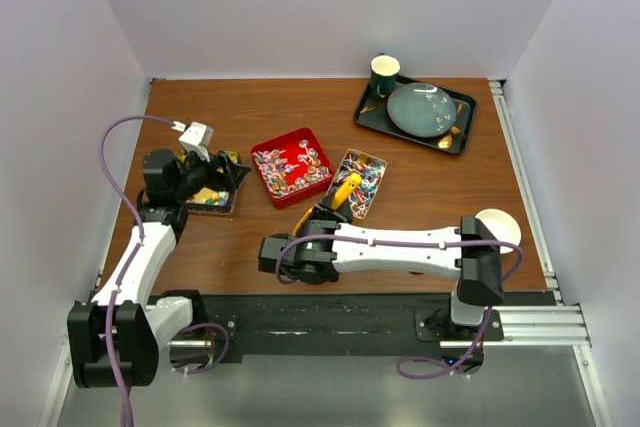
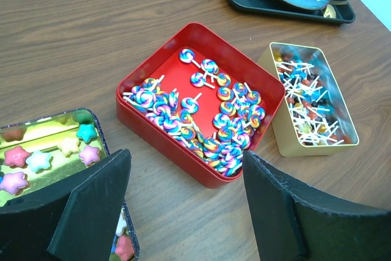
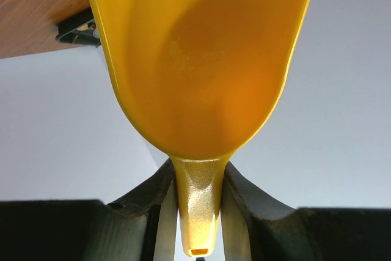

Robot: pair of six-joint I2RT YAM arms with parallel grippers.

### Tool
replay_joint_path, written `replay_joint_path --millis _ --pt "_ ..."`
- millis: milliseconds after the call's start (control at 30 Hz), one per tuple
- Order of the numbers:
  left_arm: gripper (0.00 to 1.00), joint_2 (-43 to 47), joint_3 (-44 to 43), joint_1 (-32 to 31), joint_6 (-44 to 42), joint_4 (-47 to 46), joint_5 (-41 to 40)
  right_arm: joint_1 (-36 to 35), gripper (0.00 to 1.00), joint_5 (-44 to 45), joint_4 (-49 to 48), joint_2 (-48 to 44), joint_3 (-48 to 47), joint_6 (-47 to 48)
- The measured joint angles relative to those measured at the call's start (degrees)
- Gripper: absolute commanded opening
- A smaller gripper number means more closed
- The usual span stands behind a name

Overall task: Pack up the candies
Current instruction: Place the fake candies in the packing bottle, then adjust the spatula.

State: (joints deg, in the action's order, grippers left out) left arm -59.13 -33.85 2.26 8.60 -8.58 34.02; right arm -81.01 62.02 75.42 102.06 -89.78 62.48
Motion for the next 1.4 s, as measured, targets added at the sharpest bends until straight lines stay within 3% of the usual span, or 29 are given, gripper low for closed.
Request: replay_joint_path --millis 533,633,800,933,1067,1200,1400 --pt "0.77 2.40 0.76 0.31 0.24 -0.28 1.86 0.76 0.00 -1.55 0.15 -0.61 -6.95 0.11" --pt "0.75 0.96 0.74 0.31 1.40 -0.92 3.39 4.63 0.00 -6.43 0.87 0.15 -13.68 -1.33" --pt "0.77 -2.38 -0.50 -0.33 3.85 -1.25 8.92 20.24 0.00 -22.34 -0.90 2.54 -27.17 -6.38" --pt "0.77 -5.14 -5.27 -1.64 6.93 -3.02 15.65 29.73 0.00 -31.21 -0.87 0.57 -21.18 -7.48" --pt "0.77 -12.52 -9.46 -1.81 13.38 -7.69 23.30 30.32 0.00 -37.68 -1.99 -0.31 -13.38 -7.45" --pt "0.75 -21.66 -9.51 -3.54 20.61 -11.23 29.22 30.53 0.00 -43.76 -9.57 -1.05 -6.99 -8.15" --pt "0.73 -28.26 -10.01 -4.31 26.51 -14.10 33.18 31.10 0.00 -47.06 -15.04 -1.09 -5.11 -11.78"
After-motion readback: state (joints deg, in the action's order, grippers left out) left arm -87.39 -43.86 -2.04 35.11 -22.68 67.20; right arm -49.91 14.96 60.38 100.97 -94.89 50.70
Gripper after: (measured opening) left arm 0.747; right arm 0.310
